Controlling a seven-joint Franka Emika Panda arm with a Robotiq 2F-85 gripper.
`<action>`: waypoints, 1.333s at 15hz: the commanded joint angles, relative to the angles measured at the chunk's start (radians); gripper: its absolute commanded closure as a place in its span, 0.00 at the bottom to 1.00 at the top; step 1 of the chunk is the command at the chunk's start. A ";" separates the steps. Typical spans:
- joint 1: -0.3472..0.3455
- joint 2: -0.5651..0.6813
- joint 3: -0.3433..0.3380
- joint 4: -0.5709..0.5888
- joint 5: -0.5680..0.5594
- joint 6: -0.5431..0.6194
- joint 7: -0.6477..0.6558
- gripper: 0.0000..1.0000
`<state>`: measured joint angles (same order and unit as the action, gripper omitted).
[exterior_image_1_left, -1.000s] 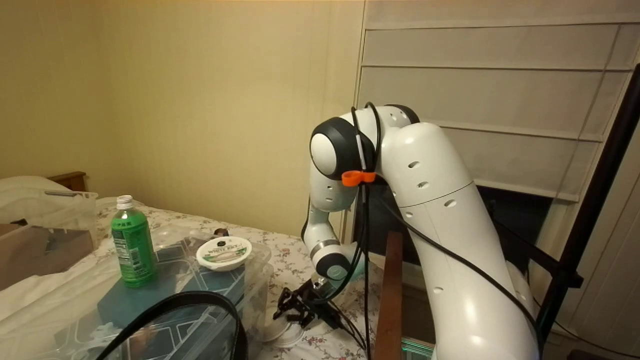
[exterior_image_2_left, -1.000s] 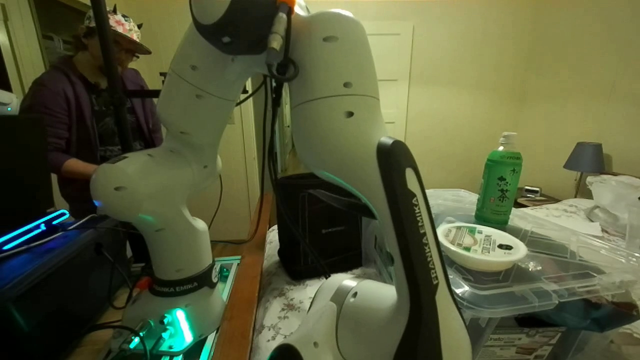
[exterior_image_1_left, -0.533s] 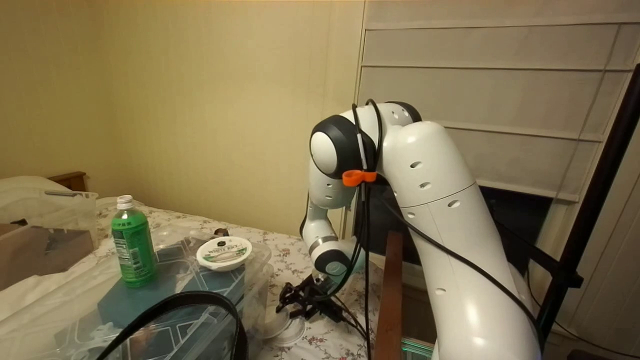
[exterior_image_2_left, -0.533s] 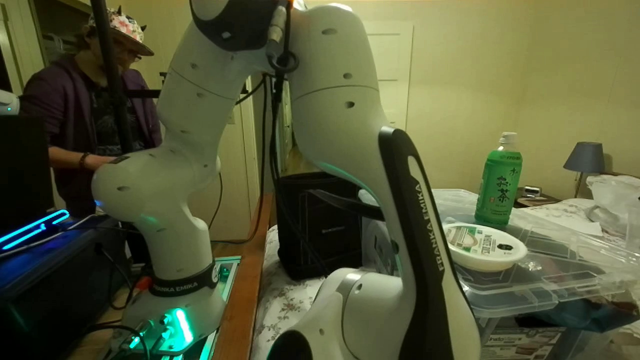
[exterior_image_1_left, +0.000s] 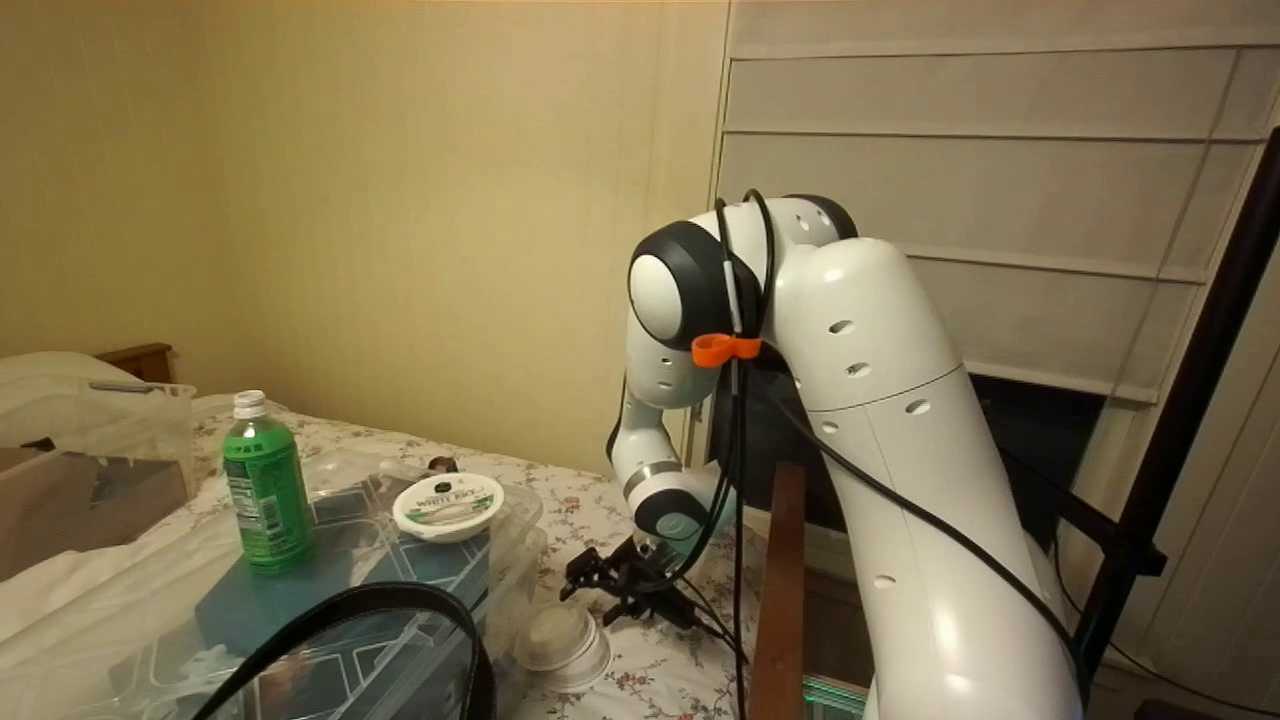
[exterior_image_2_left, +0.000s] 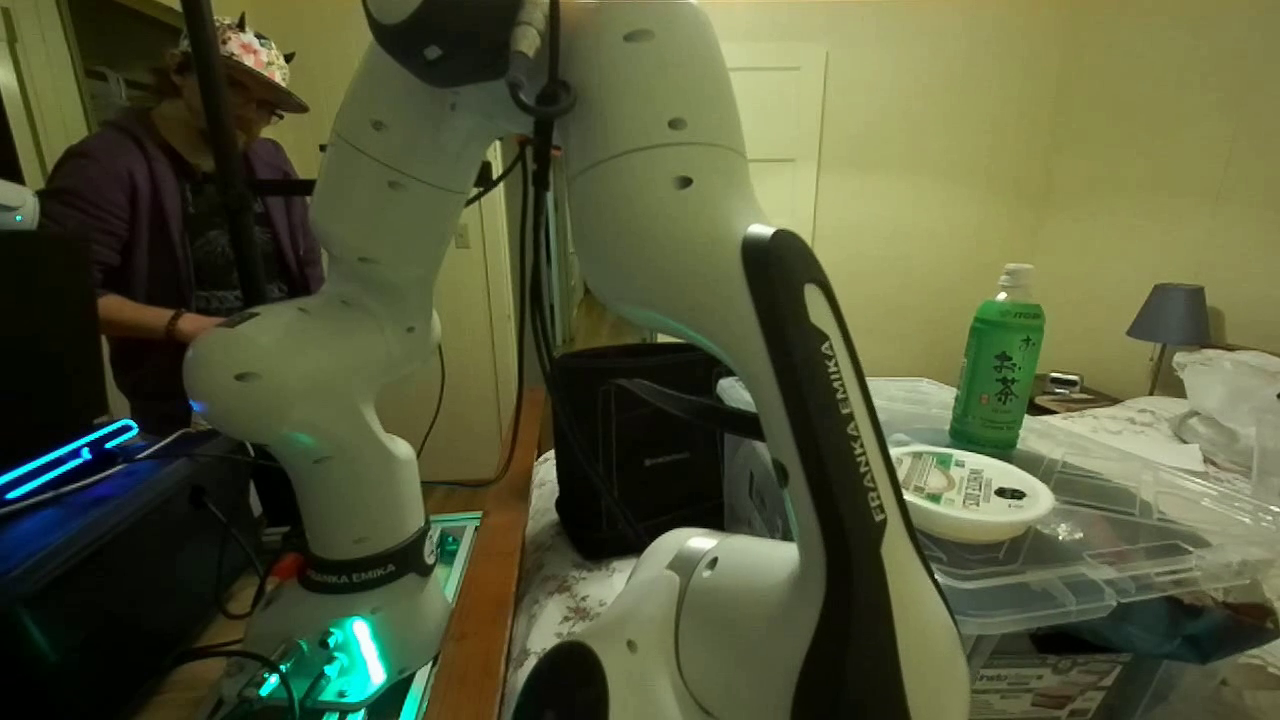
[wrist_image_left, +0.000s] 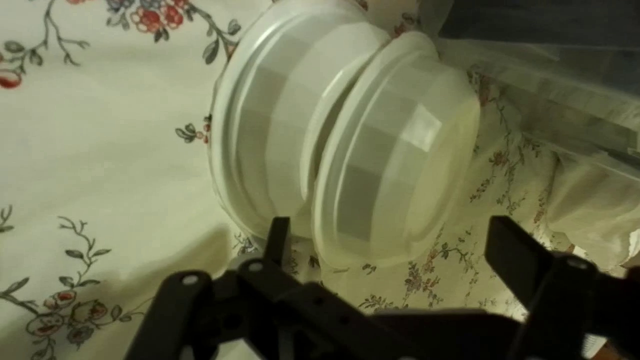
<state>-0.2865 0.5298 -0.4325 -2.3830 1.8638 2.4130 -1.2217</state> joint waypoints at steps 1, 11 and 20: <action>0.011 -0.014 0.000 -0.022 -0.004 0.041 -0.032 0.00; 0.014 0.025 0.032 0.010 0.006 0.000 -0.183 0.10; 0.019 0.091 0.045 0.099 -0.003 0.000 -0.334 0.06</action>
<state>-0.2720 0.5768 -0.3982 -2.3433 1.8636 2.4265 -1.5143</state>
